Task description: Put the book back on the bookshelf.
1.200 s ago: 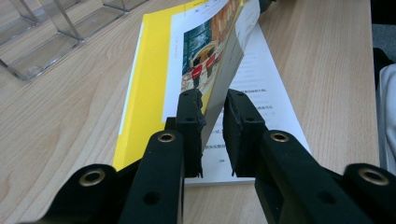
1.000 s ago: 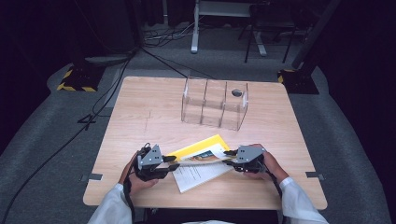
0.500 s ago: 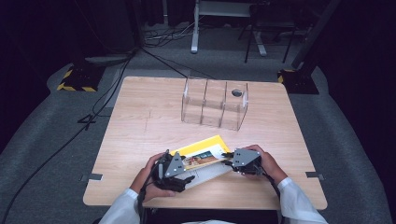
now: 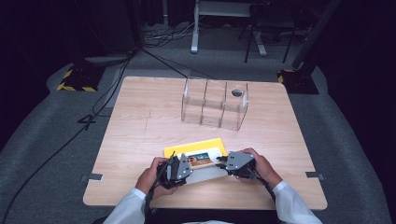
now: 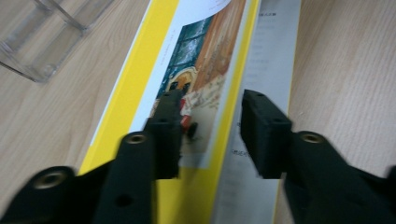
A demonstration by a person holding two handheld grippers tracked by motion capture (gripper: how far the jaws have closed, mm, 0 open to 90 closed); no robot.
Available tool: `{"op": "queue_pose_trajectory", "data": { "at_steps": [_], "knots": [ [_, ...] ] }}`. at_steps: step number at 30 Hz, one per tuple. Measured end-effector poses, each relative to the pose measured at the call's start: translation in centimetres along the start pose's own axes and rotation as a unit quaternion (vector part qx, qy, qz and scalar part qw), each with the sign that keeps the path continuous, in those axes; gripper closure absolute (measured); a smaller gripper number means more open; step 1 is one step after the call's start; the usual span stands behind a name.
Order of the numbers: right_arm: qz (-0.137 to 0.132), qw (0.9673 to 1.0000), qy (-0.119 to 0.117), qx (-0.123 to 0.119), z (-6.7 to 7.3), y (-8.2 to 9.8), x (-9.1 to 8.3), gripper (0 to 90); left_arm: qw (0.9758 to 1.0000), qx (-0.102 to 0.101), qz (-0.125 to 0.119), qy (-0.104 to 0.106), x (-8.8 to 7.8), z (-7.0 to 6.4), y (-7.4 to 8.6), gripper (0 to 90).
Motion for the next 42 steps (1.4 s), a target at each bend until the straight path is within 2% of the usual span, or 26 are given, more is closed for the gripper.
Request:
{"op": "queue_pose_trajectory", "data": {
  "at_steps": [5,7,9,11,14,15,17,20,21,23,26,27,34,36,42],
  "knots": [
    [-0.012,0.9998,-0.004,0.015,0.0,-0.1,0.1,73.4,0.9997,0.021,-0.009,0.006,-0.2,0.4,0.5,75.7],
    [-0.020,0.9992,-0.014,0.030,-0.2,0.1,0.1,69.2,0.9996,0.022,-0.007,0.018,-0.2,0.6,0.8,76.3],
    [-0.018,0.9991,-0.016,0.035,-0.4,0.2,0.2,66.2,0.9994,0.022,-0.013,0.021,-0.3,0.8,0.9,76.5],
    [-0.004,0.9990,-0.013,0.042,-0.8,0.8,0.5,58.6,0.9993,0.018,-0.019,0.026,-0.6,1.2,1.2,76.5],
    [-0.011,0.9987,-0.015,0.047,-1.2,1.5,0.7,63.7,0.9988,0.012,-0.028,0.038,-1.0,1.9,1.7,76.3],
    [-0.021,0.9989,-0.011,0.040,-1.3,1.6,0.7,68.6,0.9986,0.009,-0.031,0.041,-1.1,2.1,1.8,76.0],
    [-0.028,0.9991,-0.007,0.032,-1.2,1.6,0.7,70.8,0.9982,-0.004,-0.034,0.049,-1.2,2.4,2.0,75.6],
    [-0.021,0.9998,0.005,0.003,-0.8,1.2,0.6,74.8,0.9985,-0.012,-0.033,0.043,-1.3,2.4,1.7,71.5],
    [-0.020,0.9997,0.010,-0.002,-0.8,1.1,0.6,75.6,0.9985,-0.015,-0.033,0.042,-1.3,2.4,1.5,67.1],
    [-0.016,0.9997,0.013,-0.012,-0.6,0.9,0.5,76.7,0.9989,-0.015,-0.019,0.041,-1.2,2.2,1.1,62.3],
    [-0.010,0.9994,0.019,-0.027,-0.3,0.4,0.4,77.9,0.9997,-0.011,0.012,0.017,-0.6,1.6,0.2,54.7],
    [-0.008,0.9993,0.019,-0.032,-0.2,0.2,0.3,78.1,0.9997,-0.011,0.013,0.016,-0.5,1.5,0.1,53.4],
    [-0.002,0.9994,0.019,-0.028,-0.1,-0.3,0.2,78.3,0.9997,-0.017,0.009,0.017,-0.4,0.7,-1.6,51.5],
    [-0.002,0.9995,0.018,-0.026,0.0,-0.5,0.2,78.3,0.9995,-0.026,0.007,0.016,0.0,0.5,-2.0,51.5],
    [0.001,0.9995,0.017,-0.027,0.2,-1.0,0.3,78.0,0.9995,-0.030,0.007,0.010,1.2,-0.8,-3.1,50.7]
  ]
}}
Point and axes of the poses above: each handheld gripper's, and its own axes: x roughly forward along the jaws, y roughly out of its underside, z roughly to its left, the point moved 1 cm from there along x, roughly forward along the jaws, and after that the axes turned 2 degrees about -x, right-handed, at the moved point
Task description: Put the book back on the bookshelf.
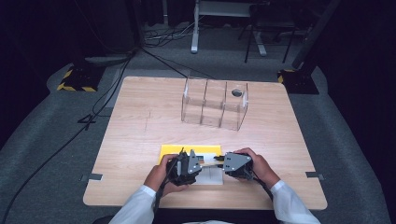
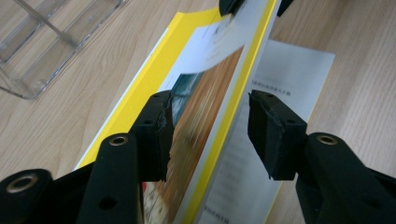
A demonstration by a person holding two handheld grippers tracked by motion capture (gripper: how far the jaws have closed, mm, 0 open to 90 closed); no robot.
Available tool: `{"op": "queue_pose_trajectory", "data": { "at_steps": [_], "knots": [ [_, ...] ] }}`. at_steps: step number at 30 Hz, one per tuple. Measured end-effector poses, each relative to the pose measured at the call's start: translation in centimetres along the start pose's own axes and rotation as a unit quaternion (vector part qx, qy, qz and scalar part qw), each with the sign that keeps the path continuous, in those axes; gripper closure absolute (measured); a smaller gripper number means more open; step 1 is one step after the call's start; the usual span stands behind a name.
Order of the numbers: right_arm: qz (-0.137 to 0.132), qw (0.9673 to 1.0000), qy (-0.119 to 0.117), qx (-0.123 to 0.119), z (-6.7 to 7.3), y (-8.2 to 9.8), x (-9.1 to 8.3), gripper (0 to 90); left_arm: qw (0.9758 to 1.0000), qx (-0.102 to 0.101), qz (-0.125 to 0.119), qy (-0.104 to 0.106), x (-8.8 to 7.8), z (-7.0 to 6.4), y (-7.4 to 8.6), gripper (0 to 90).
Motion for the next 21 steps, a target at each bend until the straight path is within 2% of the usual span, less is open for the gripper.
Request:
{"op": "queue_pose_trajectory", "data": {
  "at_steps": [3,5,6,8,9,13,15,17,18,19,21],
  "knots": [
    [-0.001,1.0000,-0.001,0.001,0.1,-0.1,0.0,78.0,1.0000,-0.004,0.000,-0.004,0.4,-0.1,-0.2,49.6],
    [0.000,1.0000,0.001,0.003,0.1,-0.2,0.0,77.7,0.9999,-0.007,0.004,-0.013,0.6,-0.2,-0.3,49.8],
    [0.000,1.0000,0.001,0.004,0.2,-0.2,0.0,77.6,0.9996,-0.006,0.008,-0.025,0.9,-0.2,-0.2,50.0],
    [0.001,1.0000,0.000,0.006,0.2,-0.2,0.0,77.5,0.9995,-0.008,0.008,-0.028,1.0,-0.2,-0.1,51.5],
    [0.000,1.0000,0.000,0.006,0.2,-0.2,0.0,77.3,0.9993,-0.009,0.011,-0.034,1.0,-0.1,0.0,55.8],
    [-0.005,0.9998,0.003,0.017,0.2,-0.3,0.0,76.0,0.9996,0.009,0.004,-0.027,1.0,0.0,0.2,67.1],
    [-0.008,0.9996,0.002,0.026,0.1,-0.3,0.0,74.3,0.9990,0.028,0.001,-0.036,1.0,-0.3,0.3,72.8],
    [-0.020,0.9988,-0.004,0.045,0.0,-0.2,-0.2,68.8,0.9989,0.030,-0.003,-0.035,1.0,-0.2,0.3,75.1],
    [-0.032,0.9975,-0.013,0.062,-0.3,-0.1,-0.4,60.6,0.9990,0.027,-0.008,-0.036,0.9,-0.1,0.4,76.4],
    [-0.033,0.9969,-0.014,0.070,-0.5,0.0,-0.7,53.7,0.9989,0.026,-0.013,-0.037,0.8,0.1,0.4,77.7],
    [-0.029,0.9962,0.000,0.082,-0.9,0.5,-1.3,47.1,0.9991,0.017,-0.020,-0.034,0.5,0.5,0.3,79.4]
  ]
}}
Point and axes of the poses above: each handheld gripper's, and its own axes: x roughly forward along the jaws, y roughly out of its underside, z roughly to its left, the point moved 1 cm from there along x, roughly forward along the jaws, and after that the axes turned 2 degrees about -x, right-handed, at the moved point
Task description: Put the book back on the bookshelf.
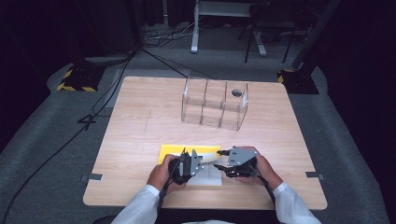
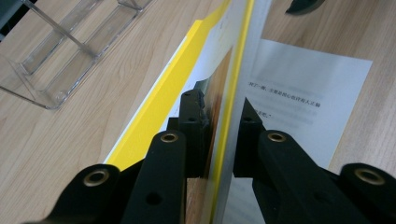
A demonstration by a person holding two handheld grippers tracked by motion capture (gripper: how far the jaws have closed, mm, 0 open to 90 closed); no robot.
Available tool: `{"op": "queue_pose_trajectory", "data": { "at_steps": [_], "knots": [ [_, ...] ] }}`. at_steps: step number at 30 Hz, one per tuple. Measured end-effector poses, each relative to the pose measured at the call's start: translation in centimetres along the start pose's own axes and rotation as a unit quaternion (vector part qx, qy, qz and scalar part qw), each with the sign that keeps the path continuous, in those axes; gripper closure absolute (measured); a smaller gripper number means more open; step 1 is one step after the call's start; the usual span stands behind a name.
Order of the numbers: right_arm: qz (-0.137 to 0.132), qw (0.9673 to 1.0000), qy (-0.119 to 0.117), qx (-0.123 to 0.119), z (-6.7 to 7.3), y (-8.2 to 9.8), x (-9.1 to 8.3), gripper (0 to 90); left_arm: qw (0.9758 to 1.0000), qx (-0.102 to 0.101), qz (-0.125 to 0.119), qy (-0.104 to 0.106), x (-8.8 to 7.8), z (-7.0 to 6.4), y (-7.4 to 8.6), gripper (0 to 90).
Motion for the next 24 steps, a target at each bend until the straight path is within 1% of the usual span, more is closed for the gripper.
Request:
{"op": "queue_pose_trajectory", "data": {
  "at_steps": [2,3,4,5,7,9,11,13,14,15,16,18,19,20,21,22,24],
  "knots": [
    [0.004,0.9999,0.010,0.013,-0.5,0.6,-0.7,43.4,1.0000,-0.007,-0.006,0.003,-0.2,0.3,-0.1,80.0],
    [0.004,0.9999,0.010,0.013,-0.5,0.6,-0.7,43.4,1.0000,-0.007,-0.006,0.003,-0.2,0.3,-0.1,80.0],
    [0.000,0.9992,0.014,0.037,-1.2,1.5,-1.4,42.4,0.9998,-0.011,-0.015,-0.001,-0.6,0.4,-0.1,80.1],
    [0.000,0.9992,0.014,0.037,-1.2,1.5,-1.4,42.4,0.9998,-0.011,-0.015,-0.001,-0.6,0.4,-0.1,80.3],
    [0.004,0.9977,0.030,0.060,-1.9,2.7,-2.0,41.9,0.9995,-0.019,-0.026,0.004,-1.0,0.7,-0.1,80.5],
    [0.013,0.9958,0.040,0.082,-2.5,3.9,-2.4,42.5,0.9993,-0.024,-0.030,0.006,-1.2,0.8,-0.2,80.6],
    [0.018,0.9941,0.038,0.100,-2.8,4.9,-2.3,43.8,0.9989,-0.029,-0.037,0.005,-1.4,1.0,-0.2,80.6],
    [0.040,0.9923,0.041,0.110,-3.2,5.9,-1.6,45.3,0.9987,-0.031,-0.040,0.005,-1.5,1.1,-0.2,80.6],
    [0.044,0.9914,0.038,0.117,-3.3,6.2,-1.3,45.4,0.9985,-0.033,-0.043,0.004,-1.6,1.2,-0.2,80.6],
    [0.043,0.9898,0.021,0.134,-3.4,6.7,-0.8,45.7,0.9984,-0.035,-0.045,0.004,-1.6,1.2,-0.2,80.6],
    [0.051,0.9891,0.010,0.138,-3.3,6.9,-0.3,45.7,0.9983,-0.036,-0.047,0.004,-1.7,1.2,-0.1,80.7],
    [0.069,0.9887,0.006,0.133,-3.0,7.0,0.5,45.7,0.9980,-0.037,-0.052,0.003,-1.9,1.4,-0.1,80.9],
    [0.069,0.9891,-0.001,0.130,-2.8,7.0,0.9,46.3,0.9978,-0.039,-0.053,0.002,-2.0,1.5,-0.1,81.0],
    [0.063,0.9892,-0.011,0.132,-2.7,6.9,1.0,46.3,0.9973,-0.042,-0.061,-0.001,-2.1,1.6,-0.1,81.0],
    [0.059,0.9894,-0.016,0.132,-2.6,6.8,1.3,46.3,0.9968,-0.045,-0.066,-0.004,-2.3,1.6,-0.1,81.2],
    [0.061,0.9898,-0.016,0.128,-2.5,6.5,1.4,45.9,0.9962,-0.048,-0.072,-0.005,-2.5,1.7,0.0,81.4],
    [0.057,0.9901,-0.025,0.126,-2.2,6.3,1.7,45.1,0.9950,-0.058,-0.082,-0.005,-2.7,1.9,0.0,81.7]
  ]
}}
Point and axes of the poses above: each handheld gripper's, and its own axes: x roughly forward along the jaws, y roughly out of its underside, z roughly to its left, the point moved 1 cm from there along x, roughly forward along the jaws, and after that the axes turned 2 degrees about -x, right-handed, at the moved point
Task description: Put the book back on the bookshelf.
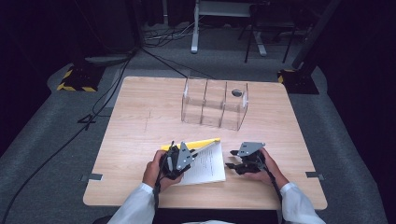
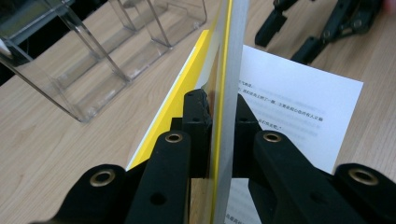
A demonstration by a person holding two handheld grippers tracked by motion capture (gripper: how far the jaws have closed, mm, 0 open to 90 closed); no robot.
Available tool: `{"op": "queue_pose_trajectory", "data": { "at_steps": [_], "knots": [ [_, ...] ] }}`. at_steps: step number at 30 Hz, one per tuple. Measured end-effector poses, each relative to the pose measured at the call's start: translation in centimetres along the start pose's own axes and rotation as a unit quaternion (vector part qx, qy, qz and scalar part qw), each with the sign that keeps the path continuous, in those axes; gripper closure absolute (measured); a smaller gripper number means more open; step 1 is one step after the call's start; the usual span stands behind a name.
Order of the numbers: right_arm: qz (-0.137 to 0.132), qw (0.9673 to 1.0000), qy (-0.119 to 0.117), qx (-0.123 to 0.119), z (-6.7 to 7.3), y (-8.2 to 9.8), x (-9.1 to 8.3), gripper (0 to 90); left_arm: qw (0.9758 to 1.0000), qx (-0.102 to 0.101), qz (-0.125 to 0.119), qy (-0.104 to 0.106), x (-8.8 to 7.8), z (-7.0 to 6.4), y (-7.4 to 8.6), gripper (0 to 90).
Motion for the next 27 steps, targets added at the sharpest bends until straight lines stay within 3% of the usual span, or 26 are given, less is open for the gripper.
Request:
{"op": "queue_pose_trajectory", "data": {
  "at_steps": [4,6,8,13,17,21,27],
  "knots": [
    [-0.016,0.9996,-0.025,0.000,0.6,-0.4,0.6,43.5,0.9997,-0.009,-0.021,0.009,-0.4,0.2,0.0,81.7],
    [-0.041,0.9983,-0.042,0.007,0.9,-0.7,0.7,44.9,0.9996,-0.009,-0.023,0.017,-0.3,0.1,0.0,81.6],
    [-0.075,0.9953,-0.059,0.017,1.0,-1.1,0.3,45.3,0.9995,-0.007,-0.023,0.019,-0.2,-0.1,0.0,81.5],
    [-0.145,0.9863,-0.071,0.035,1.2,-2.0,-1.2,46.6,0.9991,-0.015,-0.010,0.039,0.1,-0.3,0.0,80.1],
    [-0.153,0.9859,-0.059,0.034,1.5,-2.3,-1.6,46.7,0.9984,-0.004,0.022,0.052,0.4,-0.7,0.0,78.3],
    [-0.157,0.9849,-0.057,0.043,1.5,-2.6,-1.6,46.7,0.9980,0.012,0.038,0.050,0.7,-1.2,0.0,77.7],
    [-0.171,0.9829,-0.051,0.048,1.8,-3.2,-1.9,46.5,0.9988,0.021,0.025,0.038,0.7,-1.3,0.1,80.1]
  ]
}}
Point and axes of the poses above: each handheld gripper's, and its own axes: x roughly forward along the jaws, y roughly out of its underside, z roughly to its left, the point moved 1 cm from there along x, roughly forward along the jaws, and after that the axes turned 2 degrees about -x, right-handed, at the moved point
